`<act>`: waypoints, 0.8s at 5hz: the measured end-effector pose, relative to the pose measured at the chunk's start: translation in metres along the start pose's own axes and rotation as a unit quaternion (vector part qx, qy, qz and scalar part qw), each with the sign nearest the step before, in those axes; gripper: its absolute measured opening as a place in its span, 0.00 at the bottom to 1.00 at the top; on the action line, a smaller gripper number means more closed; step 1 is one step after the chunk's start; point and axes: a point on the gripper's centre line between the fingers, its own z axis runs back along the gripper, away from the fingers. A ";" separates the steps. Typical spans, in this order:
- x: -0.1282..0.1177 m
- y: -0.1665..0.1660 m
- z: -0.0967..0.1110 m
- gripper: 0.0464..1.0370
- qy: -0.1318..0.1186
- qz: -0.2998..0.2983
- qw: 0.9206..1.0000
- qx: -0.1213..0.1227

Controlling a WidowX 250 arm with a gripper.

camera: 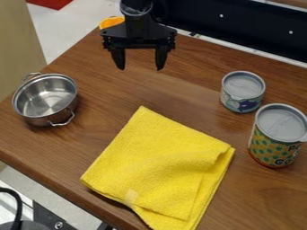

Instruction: Moved can to the top left corner of the yellow cloth

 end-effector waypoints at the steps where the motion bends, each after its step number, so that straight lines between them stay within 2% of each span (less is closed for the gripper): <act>1: -0.007 0.001 -0.008 0.96 0.016 0.000 1.000 0.007; 2: -0.016 -0.011 -0.005 0.96 0.023 0.058 0.998 0.026; 3: -0.015 -0.035 -0.005 0.96 0.035 0.105 0.992 0.054; 4: -0.009 -0.050 0.004 0.96 0.020 0.145 0.988 0.049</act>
